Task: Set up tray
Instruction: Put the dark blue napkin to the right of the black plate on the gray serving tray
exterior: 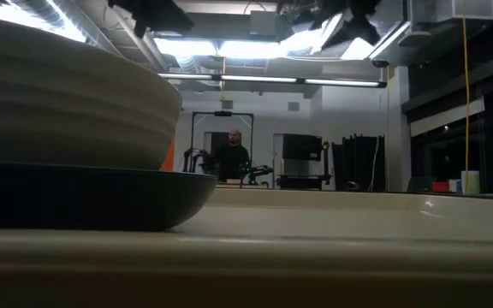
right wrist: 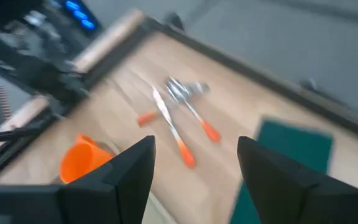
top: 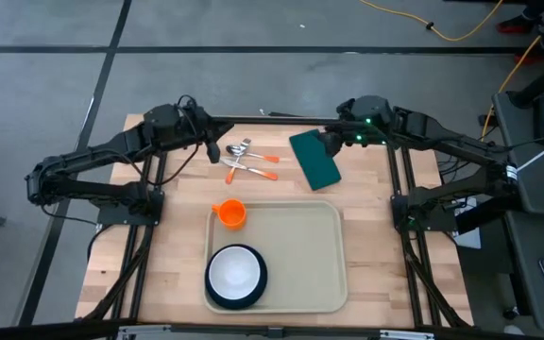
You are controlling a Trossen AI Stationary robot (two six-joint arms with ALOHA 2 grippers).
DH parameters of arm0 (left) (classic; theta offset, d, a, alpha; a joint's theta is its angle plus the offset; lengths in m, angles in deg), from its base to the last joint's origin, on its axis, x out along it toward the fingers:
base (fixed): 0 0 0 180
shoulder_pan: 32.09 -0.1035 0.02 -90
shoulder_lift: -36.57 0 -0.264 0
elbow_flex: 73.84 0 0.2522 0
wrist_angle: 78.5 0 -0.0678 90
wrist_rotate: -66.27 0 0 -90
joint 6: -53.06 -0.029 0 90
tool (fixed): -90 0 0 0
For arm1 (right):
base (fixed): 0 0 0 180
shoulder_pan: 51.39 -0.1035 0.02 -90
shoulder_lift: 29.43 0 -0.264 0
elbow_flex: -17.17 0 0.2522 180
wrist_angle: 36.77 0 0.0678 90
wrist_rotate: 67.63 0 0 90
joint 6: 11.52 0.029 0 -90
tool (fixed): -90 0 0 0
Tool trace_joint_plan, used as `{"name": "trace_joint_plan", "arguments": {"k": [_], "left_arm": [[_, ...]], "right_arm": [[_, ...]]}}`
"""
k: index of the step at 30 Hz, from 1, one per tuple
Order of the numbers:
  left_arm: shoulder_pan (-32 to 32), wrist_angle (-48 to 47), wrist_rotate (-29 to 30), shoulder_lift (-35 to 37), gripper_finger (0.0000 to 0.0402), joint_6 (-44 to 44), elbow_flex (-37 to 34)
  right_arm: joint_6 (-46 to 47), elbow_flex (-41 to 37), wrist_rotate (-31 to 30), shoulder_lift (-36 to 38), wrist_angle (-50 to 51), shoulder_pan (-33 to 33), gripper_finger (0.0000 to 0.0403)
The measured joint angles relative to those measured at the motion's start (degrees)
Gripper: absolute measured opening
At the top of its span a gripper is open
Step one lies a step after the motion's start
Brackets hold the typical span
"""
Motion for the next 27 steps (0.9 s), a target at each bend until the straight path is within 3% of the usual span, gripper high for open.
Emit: {"name": "trace_joint_plan", "arguments": {"k": [8,12,17,21,27], "left_arm": [[0.01,-6.74,0.03,0.77,0.0053,0.09,-0.05],[0.01,-7.76,0.03,1.20,0.0053,0.09,-0.05],[0.01,-9.22,0.40,1.96,0.0056,-0.47,-0.05],[0.01,-10.17,0.46,2.77,0.0053,-2.79,-0.07],[0.01,-9.99,0.70,3.74,0.0055,-3.12,-0.07]], "right_arm": [[5.70,-0.02,-0.34,-0.81,6.40,1.07,0.0233],[13.30,-1.02,-3.80,-1.33,8.49,1.03,0.0233],[23.85,-5.82,-3.47,-1.73,13.29,0.42,0.0232],[27.92,-12.53,-1.36,-1.88,11.04,-0.35,0.0233],[31.86,-22.49,1.47,-1.90,-1.18,-0.28,0.0233]]}}
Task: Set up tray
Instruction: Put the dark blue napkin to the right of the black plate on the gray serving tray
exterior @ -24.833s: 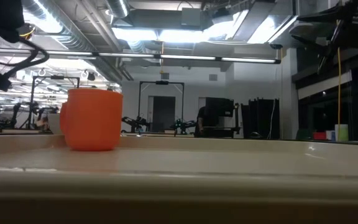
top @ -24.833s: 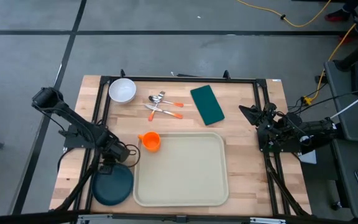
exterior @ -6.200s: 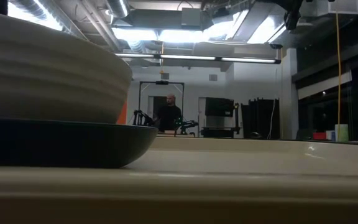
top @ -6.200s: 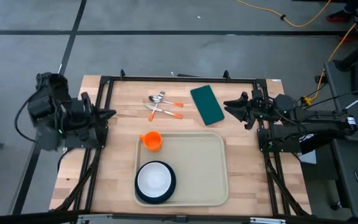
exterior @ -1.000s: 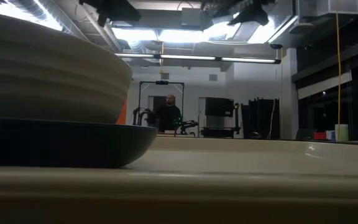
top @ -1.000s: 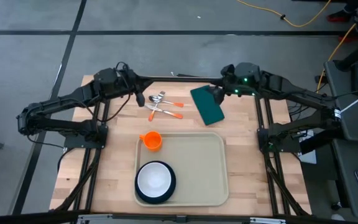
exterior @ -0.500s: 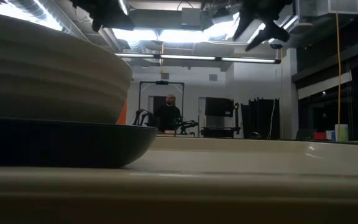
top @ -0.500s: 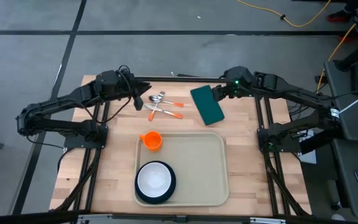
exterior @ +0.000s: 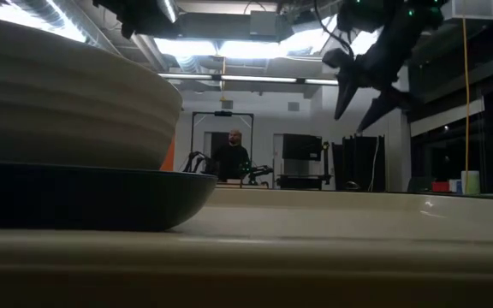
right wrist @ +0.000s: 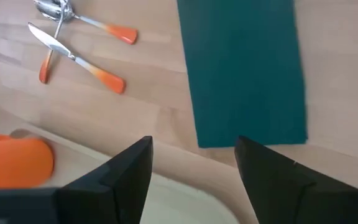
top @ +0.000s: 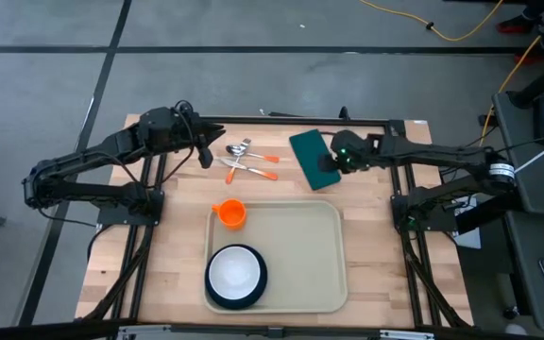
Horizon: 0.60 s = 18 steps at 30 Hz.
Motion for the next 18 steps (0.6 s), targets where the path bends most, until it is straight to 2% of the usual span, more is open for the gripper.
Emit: {"name": "trace_joint_plan", "arguments": {"k": [7,18], "left_arm": [[0.00,-0.08,0.00,0.04,0.0053,-0.39,0.00],[0.00,-0.46,0.00,0.04,0.0056,0.77,0.00]], "right_arm": [[1.54,-5.23,0.04,0.00,-9.50,0.55,0.0233],[1.04,-6.01,-0.73,0.04,-10.45,0.55,0.0233]]}}
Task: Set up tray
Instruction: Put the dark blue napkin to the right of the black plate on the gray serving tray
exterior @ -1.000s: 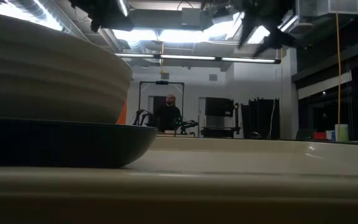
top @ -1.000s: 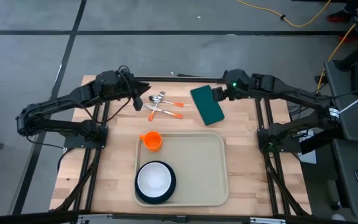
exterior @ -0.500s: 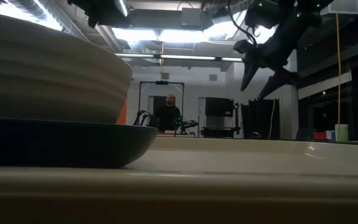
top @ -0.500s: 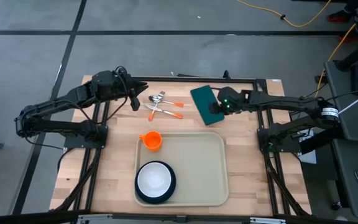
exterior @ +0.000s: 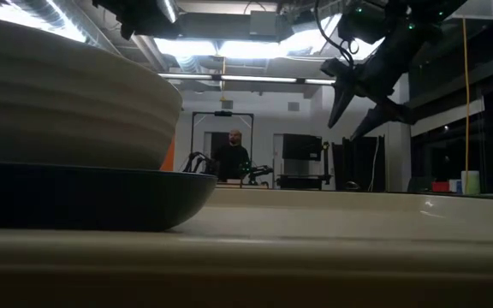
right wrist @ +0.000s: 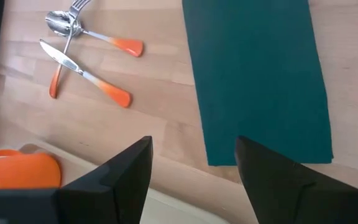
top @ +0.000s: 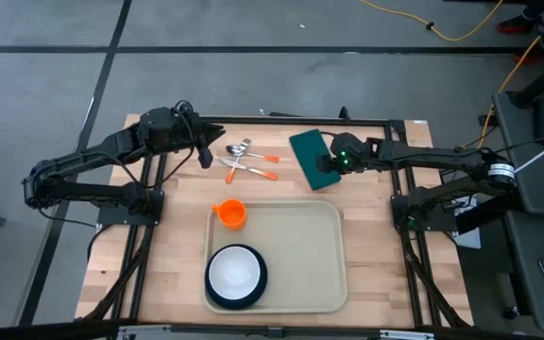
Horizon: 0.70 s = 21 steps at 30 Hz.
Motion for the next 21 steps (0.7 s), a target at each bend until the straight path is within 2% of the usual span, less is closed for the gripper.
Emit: {"name": "trace_joint_plan", "arguments": {"k": [4,8,11,16,21], "left_arm": [[0.00,-0.01,0.00,0.00,0.0054,0.47,0.00],[0.00,-0.03,0.00,0.00,0.0052,0.84,0.00],[0.00,-0.04,0.00,0.00,0.0054,0.93,0.00],[0.00,-0.04,0.00,0.00,0.0056,0.98,0.00],[0.00,-0.04,-0.02,0.00,0.0052,1.61,0.00]], "right_arm": [[1.72,0.00,-1.00,0.00,1.59,-0.02,0.0233],[8.31,0.00,-2.96,0.00,9.95,0.00,0.0233],[9.73,0.00,-3.18,0.00,14.48,0.00,0.0233],[11.26,0.00,-3.20,-0.30,16.85,-0.02,0.0233],[11.26,-0.38,-3.04,-4.32,16.94,-0.02,0.0233]]}}
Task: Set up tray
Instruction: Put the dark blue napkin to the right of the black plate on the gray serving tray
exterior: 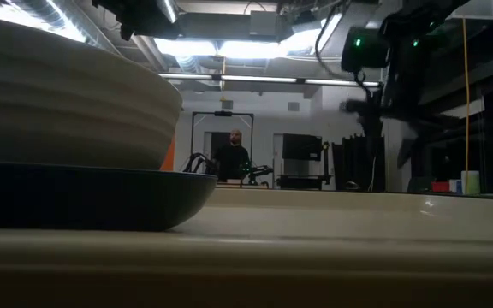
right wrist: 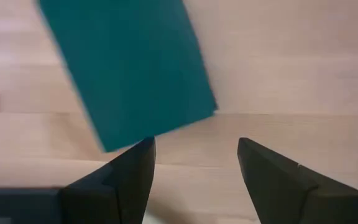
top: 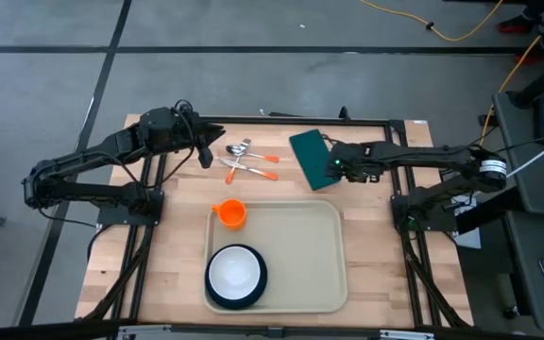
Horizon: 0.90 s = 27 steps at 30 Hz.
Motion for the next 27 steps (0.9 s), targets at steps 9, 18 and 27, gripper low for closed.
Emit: {"name": "trace_joint_plan", "arguments": {"k": [9,18,27], "left_arm": [[-0.02,-0.17,-0.36,0.00,0.0056,1.39,0.00],[-0.02,-4.06,-1.73,-0.02,0.0054,2.78,-0.02],[0.00,-5.80,-1.73,0.00,0.0052,2.91,-0.02]], "right_arm": [[-0.43,-4.85,4.18,-8.49,-11.83,0.01,0.0233],[3.35,-9.09,4.06,-9.27,-18.82,-0.03,0.0232],[2.37,-9.28,1.64,-7.17,-14.73,0.26,0.0232]]}}
